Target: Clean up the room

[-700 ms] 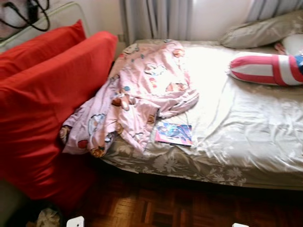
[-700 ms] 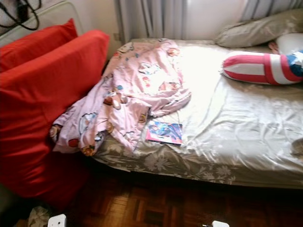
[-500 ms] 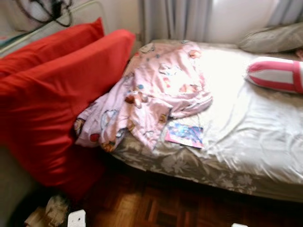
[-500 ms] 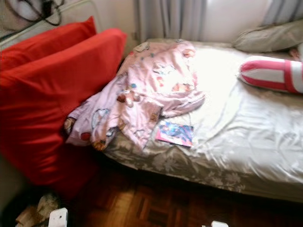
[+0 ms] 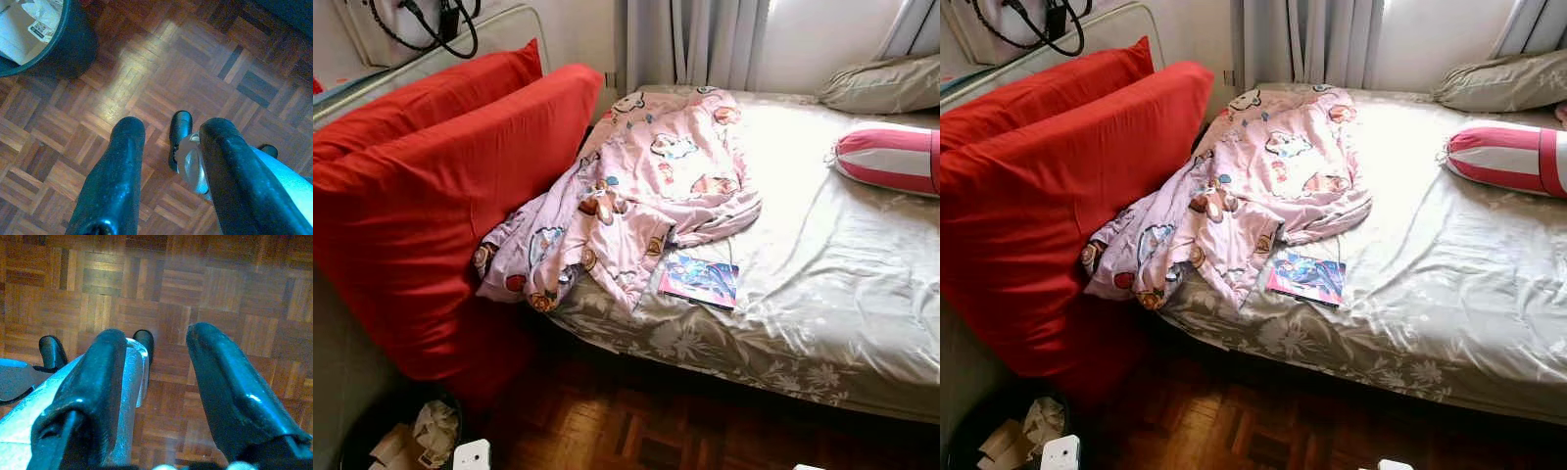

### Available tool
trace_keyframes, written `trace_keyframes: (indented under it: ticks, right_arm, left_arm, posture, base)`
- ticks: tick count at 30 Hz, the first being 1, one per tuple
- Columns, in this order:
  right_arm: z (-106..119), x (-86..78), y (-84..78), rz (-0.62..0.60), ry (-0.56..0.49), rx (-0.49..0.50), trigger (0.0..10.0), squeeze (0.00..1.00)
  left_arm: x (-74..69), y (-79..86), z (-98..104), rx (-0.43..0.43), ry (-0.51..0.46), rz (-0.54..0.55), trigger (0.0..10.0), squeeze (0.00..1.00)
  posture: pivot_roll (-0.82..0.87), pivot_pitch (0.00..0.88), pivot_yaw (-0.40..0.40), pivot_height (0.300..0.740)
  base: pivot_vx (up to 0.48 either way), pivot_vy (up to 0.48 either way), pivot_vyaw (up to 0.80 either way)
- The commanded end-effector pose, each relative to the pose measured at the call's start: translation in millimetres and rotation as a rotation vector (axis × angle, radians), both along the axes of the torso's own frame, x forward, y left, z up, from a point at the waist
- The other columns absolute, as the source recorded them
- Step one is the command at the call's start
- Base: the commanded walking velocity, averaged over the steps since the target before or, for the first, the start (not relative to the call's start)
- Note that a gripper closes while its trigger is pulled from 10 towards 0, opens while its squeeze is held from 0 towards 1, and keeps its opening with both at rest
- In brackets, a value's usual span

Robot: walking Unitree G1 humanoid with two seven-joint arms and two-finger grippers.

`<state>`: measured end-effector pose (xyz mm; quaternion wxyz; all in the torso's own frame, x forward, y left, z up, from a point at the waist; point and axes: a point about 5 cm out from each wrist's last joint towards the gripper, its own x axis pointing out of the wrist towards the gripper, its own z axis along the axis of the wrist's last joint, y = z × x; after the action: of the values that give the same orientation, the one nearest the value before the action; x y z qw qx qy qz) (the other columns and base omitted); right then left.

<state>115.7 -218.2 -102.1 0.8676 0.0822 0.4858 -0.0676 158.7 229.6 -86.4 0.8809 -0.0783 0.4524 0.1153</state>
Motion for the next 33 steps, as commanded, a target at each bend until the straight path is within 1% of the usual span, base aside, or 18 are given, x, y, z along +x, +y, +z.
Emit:
trace_keyframes:
  ticks: [1, 5, 7, 9, 14, 17, 19, 23, 24, 27, 30, 33]
  right_arm:
    - [-1.5, -3.7, 0.8, -0.023, 0.015, 0.01, 10.0, 0.0]
    - [-1.4, -3.4, 0.8, -0.021, 0.015, 0.009, 10.0, 0.0]
    - [-1.4, -2.6, 2.2, 0.017, 0.018, 0.012, 10.0, 0.0]
    - [-1.3, -2.2, 2.4, 0.026, 0.018, 0.011, 10.0, 0.0]
    - [-1.4, -2.0, 2.6, 0.036, 0.025, 0.01, 10.0, 0.0]
    - [-1.4, -2.0, 2.5, 0.024, 0.024, 0.012, 10.0, 0.0]
    - [-1.6, -2.4, 2.4, -0.008, 0.023, 0.021, 10.0, 0.0]
    - [-1.3, -1.5, 2.2, -0.004, 0.02, 0.018, 10.0, 0.0]
    - [-1.2, -1.2, 2.0, -0.007, 0.019, 0.019, 10.0, 0.0]
    - [-1.3, -1.2, 2.0, -0.004, 0.022, 0.019, 10.0, 0.0]
    - [-1.2, -0.7, 2.0, -0.005, 0.021, 0.021, 10.0, 0.0]
    - [-1.1, -0.1, 2.6, -0.006, 0.019, 0.023, 10.0, 0.0]
  left_arm:
    - [-1.2, -1.3, -0.9, 0.005, 0.01, -0.016, 10.0, 0.0]
    - [-0.8, -1.6, -0.8, 0.005, 0.009, -0.017, 10.0, 0.0]
    - [-0.5, -0.5, -0.4, 0.006, 0.007, -0.015, 10.0, 0.0]
    - [-0.6, 0.0, -0.4, 0.007, 0.007, -0.015, 10.0, 0.0]
    - [-7.7, 9.7, -0.6, 0.009, 0.017, -0.008, 10.0, 0.0]
    - [-10.1, 12.2, -0.9, 0.009, 0.024, -0.007, 10.0, 0.0]
    - [-9.6, 12.6, -0.7, 0.01, 0.027, -0.014, 10.0, 0.0]
    - [-2.7, 9.4, 0.9, 0.01, 0.022, -0.017, 10.0, 0.0]
    - [3.5, 4.6, 2.0, 0.007, 0.015, -0.02, 10.0, 0.0]
    - [10.8, -3.3, 3.0, 0.001, 0.007, -0.025, 10.0, 0.0]
    - [15.7, -9.6, 3.7, -0.005, 0.002, -0.031, 10.0, 0.0]
    - [15.7, -9.7, 3.7, -0.006, 0.001, -0.036, 10.0, 0.0]
  posture:
    - [0.04, 0.037, 0.02, 0.74]
    - [0.04, 0.038, 0.019, 0.74]
    - [0.04, 0.04, 0.016, 0.74]
    - [0.04, 0.04, 0.016, 0.74]
    - [0.03, 0.038, 0.019, 0.74]
    - [0.03, 0.038, 0.022, 0.74]
    - [0.03, 0.037, 0.023, 0.74]
    - [0.03, 0.036, 0.021, 0.74]
    - [0.03, 0.036, 0.02, 0.74]
    - [0.03, 0.036, 0.02, 0.74]
    - [0.02, 0.036, 0.021, 0.74]
    - [0.02, 0.036, 0.023, 0.74]
  base:
    - [0.0, 0.0, 0.0]
    - [0.0, 0.0, 0.0]
    - [0.249, 0.0, 0.0]
    - [0.249, 0.0, 0.0]
    - [0.249, 0.0, 0.4]
    - [0.251, 0.0, 0.52]
    - [0.253, 0.0, 0.0]
    - [0.258, 0.0, 0.0]
    - [0.262, 0.0, 0.0]
    - [0.26, 0.0, 0.0]
    - [0.257, 0.0, 0.0]
    - [0.26, 0.0, 0.0]
